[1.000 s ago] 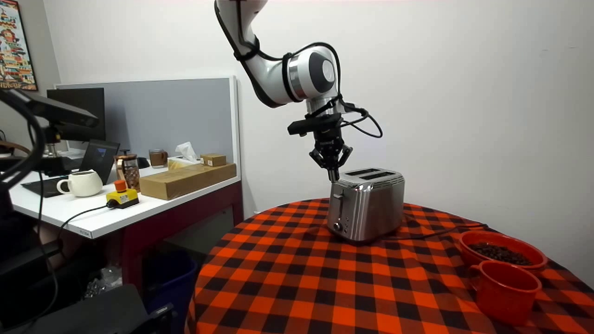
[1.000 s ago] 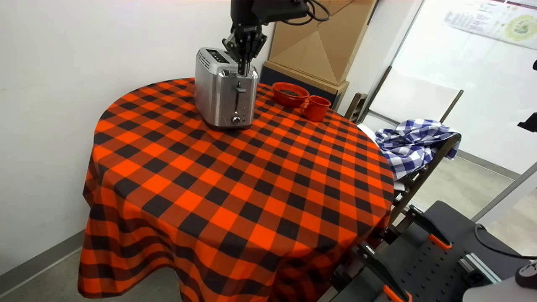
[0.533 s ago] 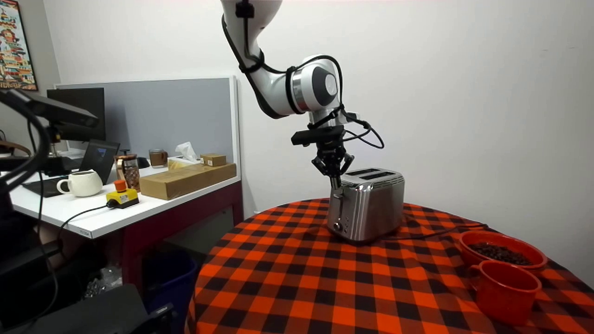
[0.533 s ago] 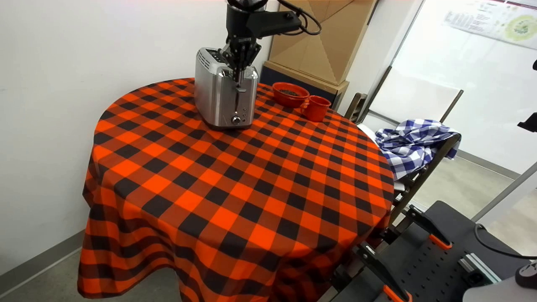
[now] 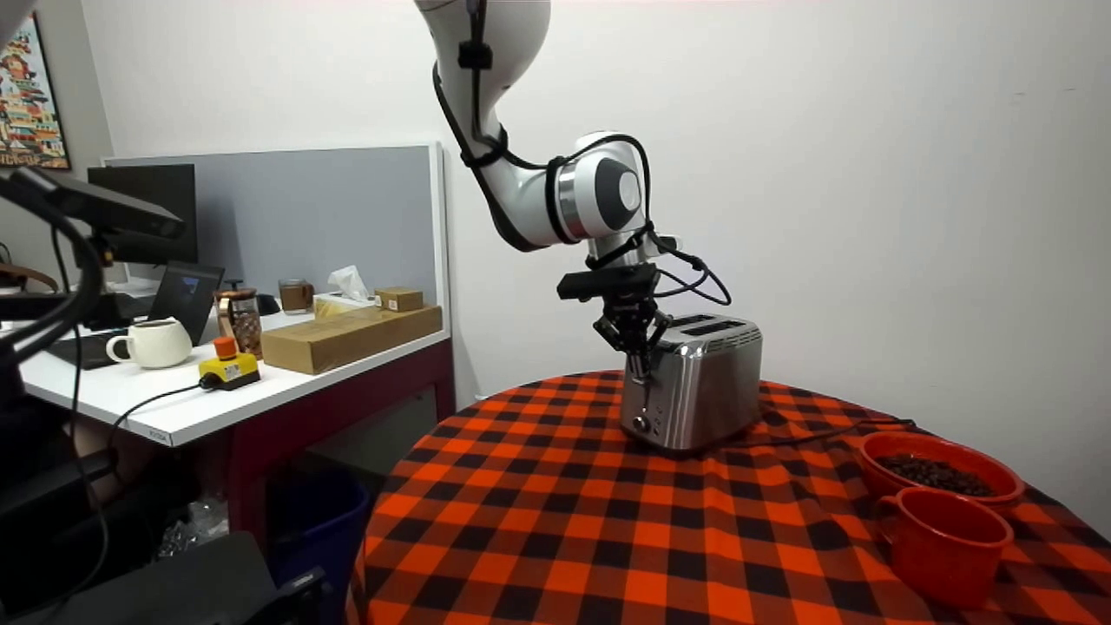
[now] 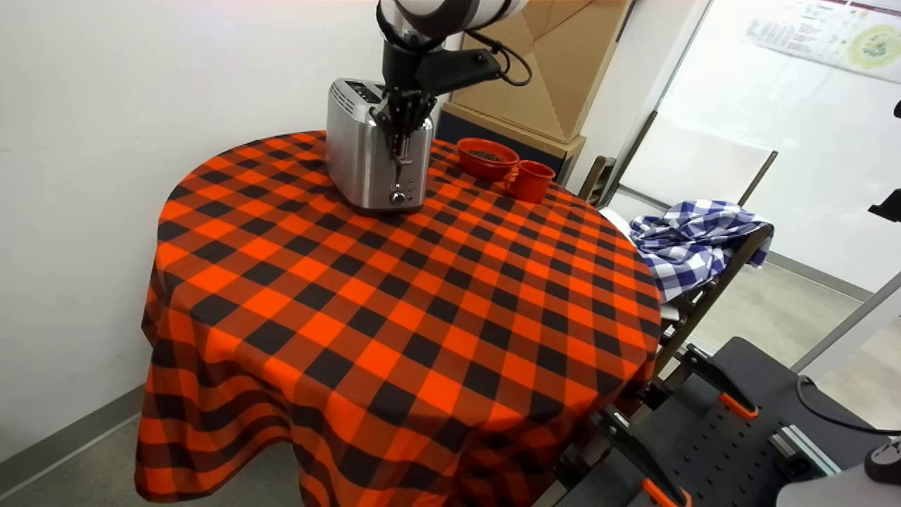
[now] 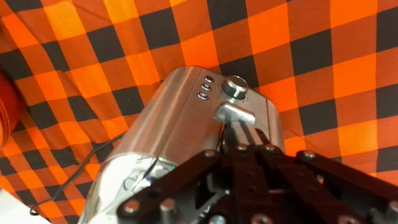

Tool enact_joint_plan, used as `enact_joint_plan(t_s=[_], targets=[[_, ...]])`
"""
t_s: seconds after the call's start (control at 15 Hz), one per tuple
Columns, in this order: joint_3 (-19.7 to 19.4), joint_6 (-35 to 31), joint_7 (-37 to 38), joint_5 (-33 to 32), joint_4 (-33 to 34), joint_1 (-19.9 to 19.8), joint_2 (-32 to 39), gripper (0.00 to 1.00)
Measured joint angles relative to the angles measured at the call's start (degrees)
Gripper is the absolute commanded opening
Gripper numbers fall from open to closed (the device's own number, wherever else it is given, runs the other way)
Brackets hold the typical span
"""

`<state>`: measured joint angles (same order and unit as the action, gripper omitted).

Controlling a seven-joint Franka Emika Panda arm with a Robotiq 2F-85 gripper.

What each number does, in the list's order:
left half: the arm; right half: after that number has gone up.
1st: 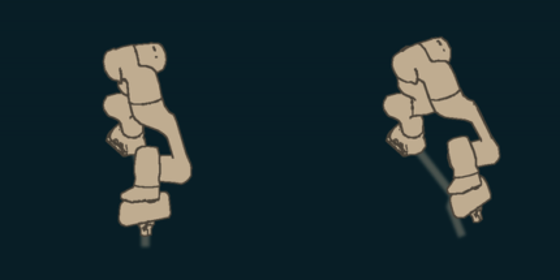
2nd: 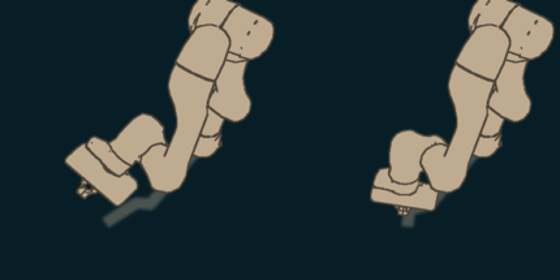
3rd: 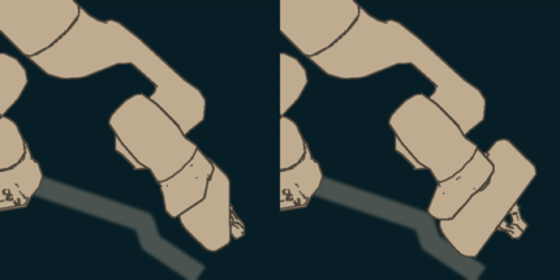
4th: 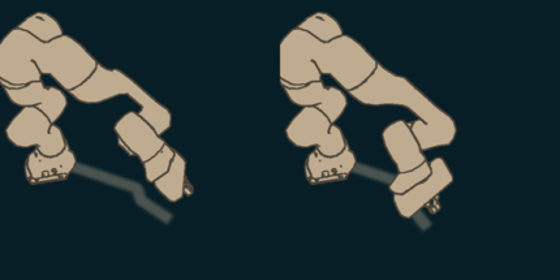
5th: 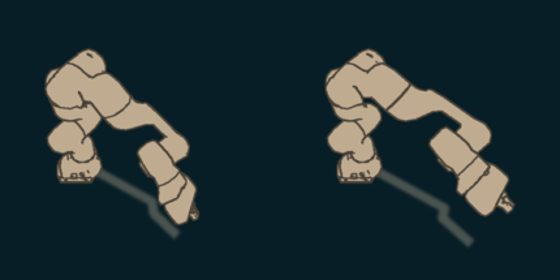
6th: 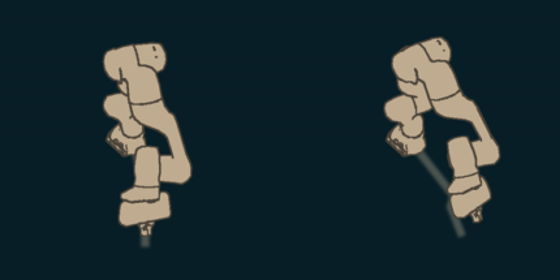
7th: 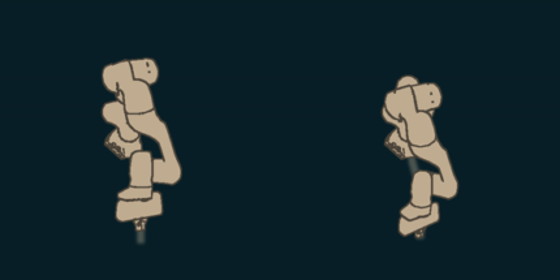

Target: Push down the switch of the toaster

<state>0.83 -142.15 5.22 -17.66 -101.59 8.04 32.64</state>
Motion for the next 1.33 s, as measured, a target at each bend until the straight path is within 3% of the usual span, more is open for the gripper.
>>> enact_joint_plan(t_s=[0.6,0.67,0.8,1.0,1.13,1.33], targets=[[-2.2,-4.8,-2.3,0.2,-0.2,-1.5,4.2,0.00],[-2.5,-4.8,-2.6,0.2,-0.2,-1.8,4.2,0.26],[-2.6,-4.8,-3.6,0.6,-0.4,-2.8,4.5,0.32],[-0.8,-4.8,-8.1,4.0,-1.1,-5.6,5.8,0.55],[2.0,-4.2,-12.9,8.2,-2.0,-8.5,5.7,0.69],[7.6,3.9,-18.9,15.0,-1.8,-11.9,2.3,0.92]])
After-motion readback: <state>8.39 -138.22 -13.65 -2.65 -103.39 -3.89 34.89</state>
